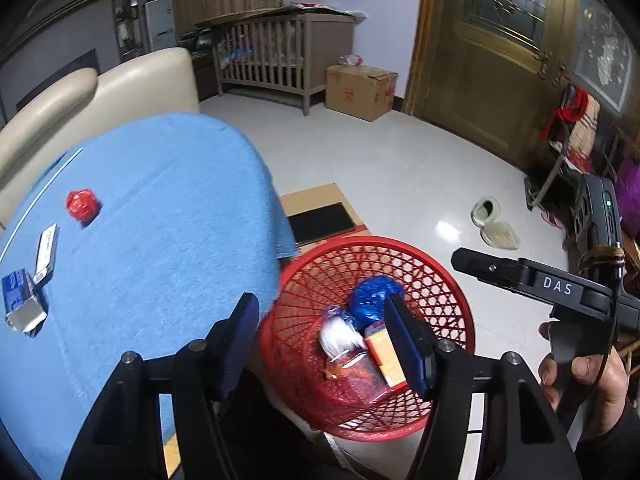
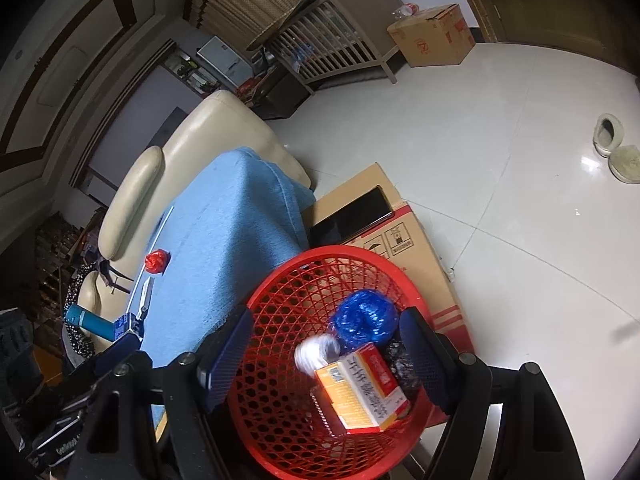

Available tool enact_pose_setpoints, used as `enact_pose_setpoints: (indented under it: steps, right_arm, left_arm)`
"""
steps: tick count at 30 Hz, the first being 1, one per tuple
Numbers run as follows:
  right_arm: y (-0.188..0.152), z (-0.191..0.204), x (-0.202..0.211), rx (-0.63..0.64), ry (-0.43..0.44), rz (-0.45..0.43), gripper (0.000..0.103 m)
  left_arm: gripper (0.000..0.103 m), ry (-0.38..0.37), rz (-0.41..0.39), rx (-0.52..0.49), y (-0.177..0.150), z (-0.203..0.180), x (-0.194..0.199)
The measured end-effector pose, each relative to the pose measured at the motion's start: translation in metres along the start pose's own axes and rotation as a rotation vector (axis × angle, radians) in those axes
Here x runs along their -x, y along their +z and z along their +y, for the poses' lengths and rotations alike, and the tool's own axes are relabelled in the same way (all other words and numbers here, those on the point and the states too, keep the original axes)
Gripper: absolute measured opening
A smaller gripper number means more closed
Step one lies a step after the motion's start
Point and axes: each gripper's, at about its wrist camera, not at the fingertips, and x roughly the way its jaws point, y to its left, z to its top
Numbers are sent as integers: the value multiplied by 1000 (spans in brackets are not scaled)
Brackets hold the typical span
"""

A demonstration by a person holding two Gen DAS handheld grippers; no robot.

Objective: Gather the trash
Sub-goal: 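Move the right tool back to the table and grasp the blue toothpaste box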

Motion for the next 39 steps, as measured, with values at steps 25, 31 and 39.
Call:
enact_pose_setpoints:
  steps: [25, 31, 39]
  right_arm:
    - [-50, 177, -76, 341, 84, 203, 79]
    - [-71, 225, -102, 453, 89, 262, 79]
    - [-95, 265, -139, 555, 71, 339, 79]
  left_arm:
    - [69, 348, -108, 576, -102, 230, 82]
    - [69, 413, -109, 665, -130, 267, 90]
    - [69, 455, -87, 704, -149, 287, 80]
